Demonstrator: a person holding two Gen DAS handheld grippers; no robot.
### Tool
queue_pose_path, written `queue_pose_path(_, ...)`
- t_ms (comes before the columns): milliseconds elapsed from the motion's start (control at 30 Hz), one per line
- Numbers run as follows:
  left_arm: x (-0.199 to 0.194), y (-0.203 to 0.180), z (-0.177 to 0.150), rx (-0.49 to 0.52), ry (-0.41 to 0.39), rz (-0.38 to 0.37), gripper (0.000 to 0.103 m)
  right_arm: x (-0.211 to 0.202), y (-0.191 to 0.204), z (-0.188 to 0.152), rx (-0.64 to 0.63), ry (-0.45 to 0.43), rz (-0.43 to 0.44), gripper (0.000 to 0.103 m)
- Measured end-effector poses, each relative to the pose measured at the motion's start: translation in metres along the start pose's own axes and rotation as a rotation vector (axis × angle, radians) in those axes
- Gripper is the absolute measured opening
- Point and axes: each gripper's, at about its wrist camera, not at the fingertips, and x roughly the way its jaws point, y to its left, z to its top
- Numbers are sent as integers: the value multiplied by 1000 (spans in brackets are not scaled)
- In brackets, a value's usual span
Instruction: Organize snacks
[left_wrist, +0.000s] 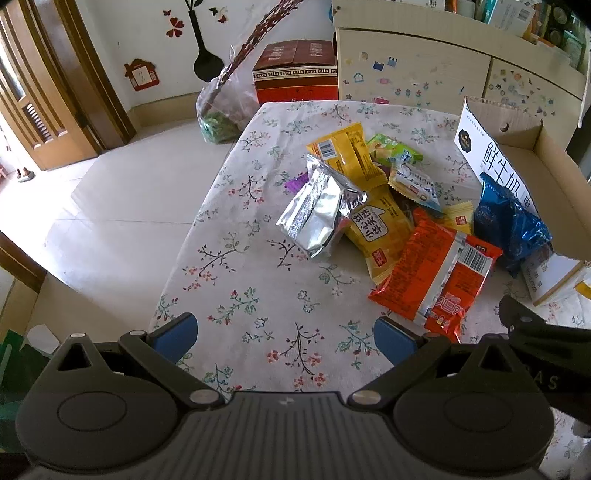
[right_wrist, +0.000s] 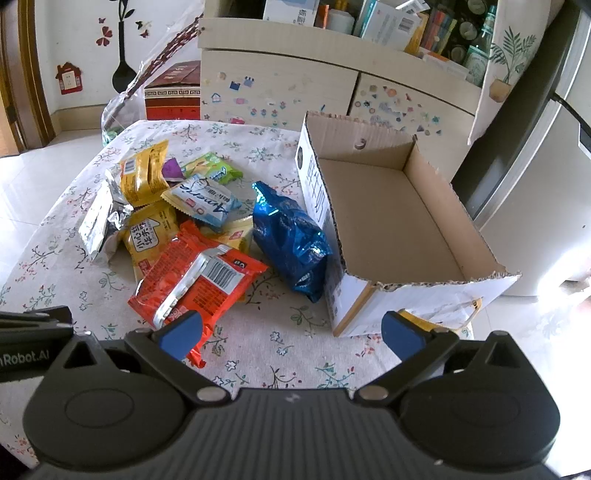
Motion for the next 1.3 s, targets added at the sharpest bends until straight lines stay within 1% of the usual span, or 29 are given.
queue_pose_path(133, 1, 0, 0, -9, 8, -12, 103, 1, 0, -1, 3, 3, 0, 103)
queue_pose_path(267, 0, -2, 0, 4, 1, -9, 103, 2, 0, -1, 1, 5, -2, 103)
queue_pose_path(467, 1, 0, 0, -6, 11, -12, 103, 2, 0, -1, 2, 8, -2, 103)
queue_pose_path(733, 6, 5, 0, -49, 49, -52, 103, 3, -1, -1, 13, 17, 11, 103)
queue_pose_path(833, 4, 6, 1, -46, 37, -47, 103, 3, -5, 0, 33, 22, 44, 103)
queue_pose_path(933, 3, 8, 3, -50, 43, -67, 103, 1, -10, 0, 52, 23, 74, 103)
queue_pose_path(1000, 3, 9, 6, -41, 49, -67, 103, -1, -13, 0, 53, 17, 88, 103)
queue_pose_path(1067, 1, 15, 13, -43, 52, -77, 103, -3, -17, 0, 60, 15, 116, 103)
queue_pose_path(1133, -3, 25, 24, -59, 39, -88, 103, -5, -23, 0, 81, 12, 164, 102)
queue_pose_path(1200, -7, 33, 37, -64, 25, -115, 103, -8, -28, 0, 99, 2, 210, 102)
queue_pose_path(1300, -7, 40, 53, -44, -8, -109, 103, -9, -33, -1, 120, -4, 266, 102)
